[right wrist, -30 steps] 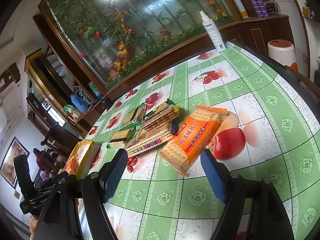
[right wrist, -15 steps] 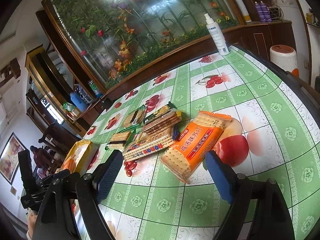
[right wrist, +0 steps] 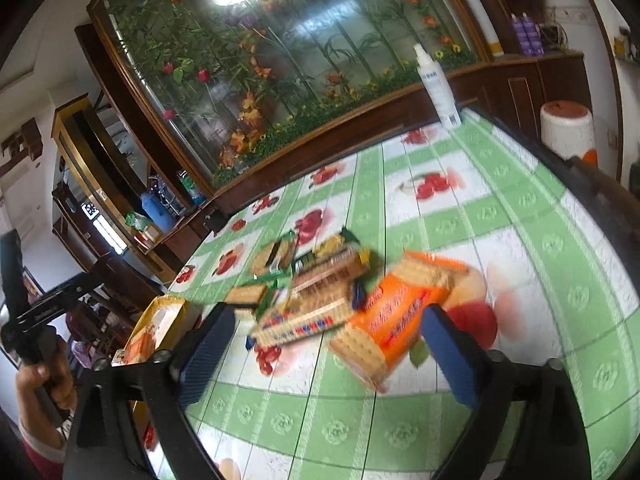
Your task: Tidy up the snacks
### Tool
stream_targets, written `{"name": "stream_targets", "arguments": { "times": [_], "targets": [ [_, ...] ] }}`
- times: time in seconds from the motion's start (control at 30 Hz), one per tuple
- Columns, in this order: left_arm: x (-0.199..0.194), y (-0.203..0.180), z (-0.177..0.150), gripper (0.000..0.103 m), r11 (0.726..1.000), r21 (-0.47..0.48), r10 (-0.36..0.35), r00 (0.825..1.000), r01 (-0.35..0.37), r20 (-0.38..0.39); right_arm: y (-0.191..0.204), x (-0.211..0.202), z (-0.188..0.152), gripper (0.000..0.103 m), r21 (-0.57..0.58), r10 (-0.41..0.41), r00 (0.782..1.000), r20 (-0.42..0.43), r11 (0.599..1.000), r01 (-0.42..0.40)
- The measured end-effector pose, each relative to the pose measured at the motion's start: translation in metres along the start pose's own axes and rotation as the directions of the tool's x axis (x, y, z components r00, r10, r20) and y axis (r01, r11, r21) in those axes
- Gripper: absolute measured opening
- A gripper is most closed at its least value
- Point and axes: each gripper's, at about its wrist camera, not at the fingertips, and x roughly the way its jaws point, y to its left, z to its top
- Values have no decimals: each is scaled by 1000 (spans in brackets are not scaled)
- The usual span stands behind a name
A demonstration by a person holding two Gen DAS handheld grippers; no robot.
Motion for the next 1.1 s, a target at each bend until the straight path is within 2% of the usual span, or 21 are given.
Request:
{"name": "stream_targets", "arguments": {
  "times": [0.13, 0.3, 0.4, 0.5, 0.63, 0.77, 0.83, 0.93, 1.0, 1.1],
  "targets": [
    [29, -24, -17, 103, 998, 51, -20, 998, 24, -63, 6, 0, 6, 98, -30, -2, 1000, 7, 1000, 2],
    [64, -58, -30, 103, 983, 177, -34, 993, 53, -110, -2, 2, 2, 98, -11, -3, 1000, 9, 1000, 4],
    [77, -66, -31, 103, 976, 188, -83, 988, 107, -132, -13, 3, -2, 98, 19, -7, 1000, 11, 1000, 7],
    [101, -67, -27, 103, 967, 162, -165, 969, 195, -182, -20, 7, -3, 98, 40, -9, 1000, -3, 999, 9],
    [129, -70, -20, 103, 949, 176, -217, 949, 260, -229, -22, 11, -4, 98, 35, -12, 1000, -14, 999, 13],
    [151, -81, -17, 103, 902, 280, -249, 925, 329, -287, -28, 15, -7, 98, 48, -15, 1000, -26, 999, 16],
    [159, -88, -16, 103, 875, 337, -246, 918, 348, -310, -32, 15, -7, 98, 59, -18, 999, -27, 998, 19],
    [172, -94, -12, 103, 852, 366, -251, 907, 373, -339, -35, 16, -8, 98, 65, -24, 999, -26, 998, 25],
    [183, -97, -9, 103, 851, 326, -276, 879, 412, -390, -36, 17, -8, 98, 65, -26, 999, -29, 998, 28],
    [190, -93, -13, 103, 866, 241, -299, 840, 438, -452, -36, 17, -8, 98, 60, -33, 999, -35, 998, 35]
  ]
}}
